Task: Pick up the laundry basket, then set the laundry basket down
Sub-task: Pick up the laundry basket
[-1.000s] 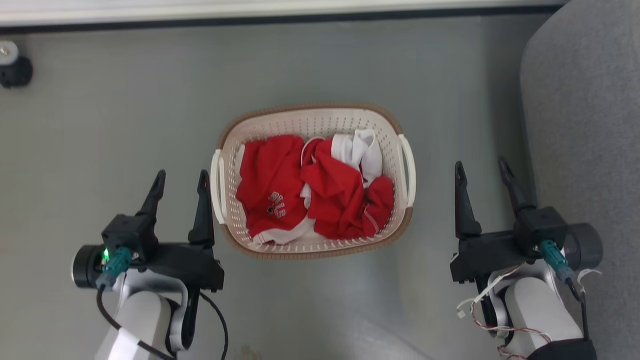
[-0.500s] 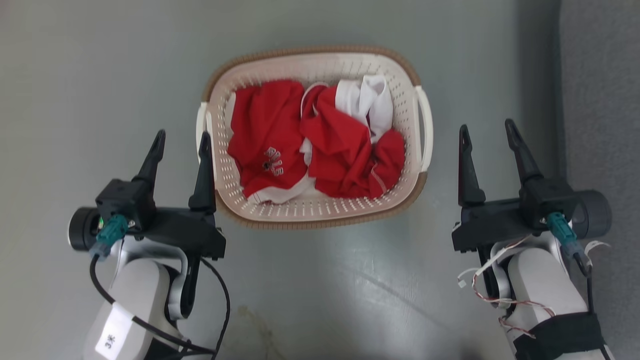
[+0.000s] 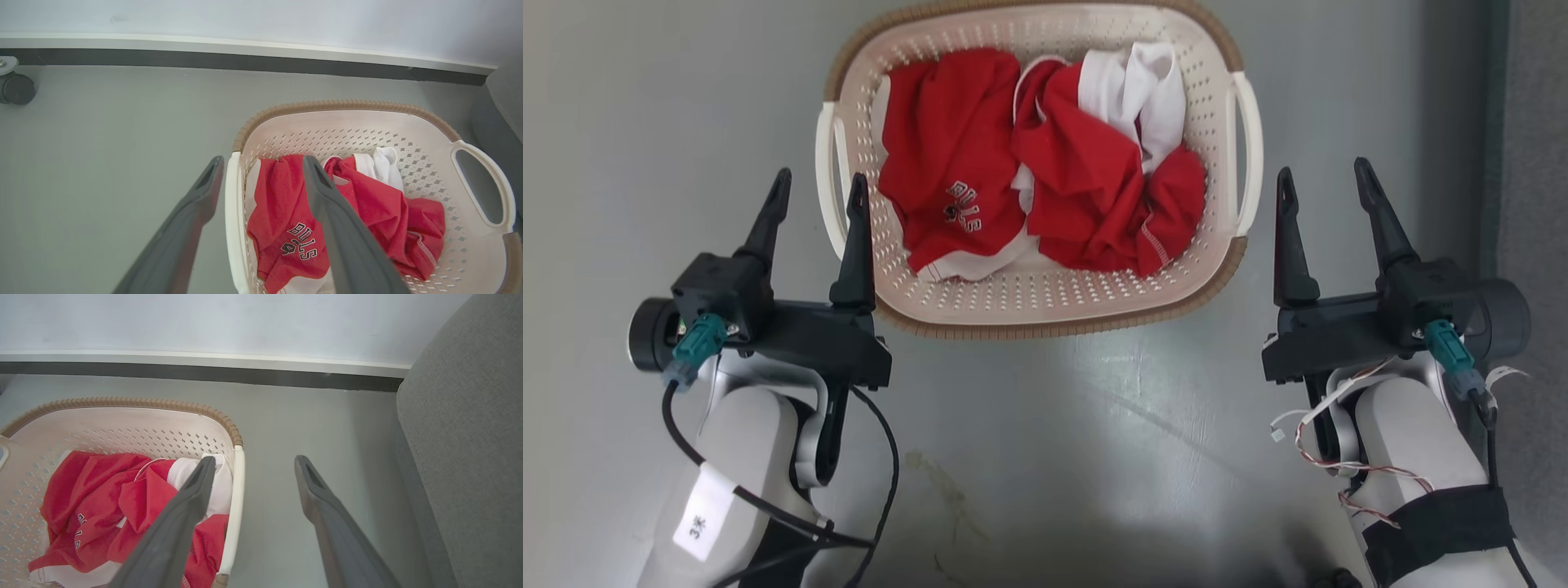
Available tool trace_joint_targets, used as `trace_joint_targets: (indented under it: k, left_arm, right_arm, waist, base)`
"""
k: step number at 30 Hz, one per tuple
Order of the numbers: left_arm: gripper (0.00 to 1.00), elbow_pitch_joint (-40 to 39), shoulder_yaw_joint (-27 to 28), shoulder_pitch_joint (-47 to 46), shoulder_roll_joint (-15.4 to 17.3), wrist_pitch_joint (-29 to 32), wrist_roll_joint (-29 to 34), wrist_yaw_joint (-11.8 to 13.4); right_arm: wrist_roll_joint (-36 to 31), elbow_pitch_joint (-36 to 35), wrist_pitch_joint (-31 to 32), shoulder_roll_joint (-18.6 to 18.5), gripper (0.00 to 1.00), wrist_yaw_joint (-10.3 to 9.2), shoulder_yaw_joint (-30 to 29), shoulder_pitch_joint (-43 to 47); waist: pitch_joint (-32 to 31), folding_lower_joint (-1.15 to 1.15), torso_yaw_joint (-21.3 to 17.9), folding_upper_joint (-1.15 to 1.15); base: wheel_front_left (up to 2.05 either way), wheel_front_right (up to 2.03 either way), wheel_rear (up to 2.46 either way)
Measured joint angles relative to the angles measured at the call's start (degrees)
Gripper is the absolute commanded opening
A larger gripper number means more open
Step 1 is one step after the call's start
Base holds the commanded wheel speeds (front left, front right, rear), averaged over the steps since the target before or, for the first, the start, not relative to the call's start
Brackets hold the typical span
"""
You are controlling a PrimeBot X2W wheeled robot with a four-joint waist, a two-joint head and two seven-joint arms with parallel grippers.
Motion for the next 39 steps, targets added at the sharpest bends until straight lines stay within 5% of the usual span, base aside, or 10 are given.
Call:
trace_joint_targets:
  k: [39]
  left_arm:
    - [1.0,21.04,-1.34,-14.69,0.24,0.08,0.0,-5.81]
  right_arm:
    - [1.87,18.95,-0.51,-0.46,1.0,0.0,3.0,-15.51]
  waist:
    - [5.46,-0.01,1.81,0.0]
  base:
    - [0.0,0.0,0.0]
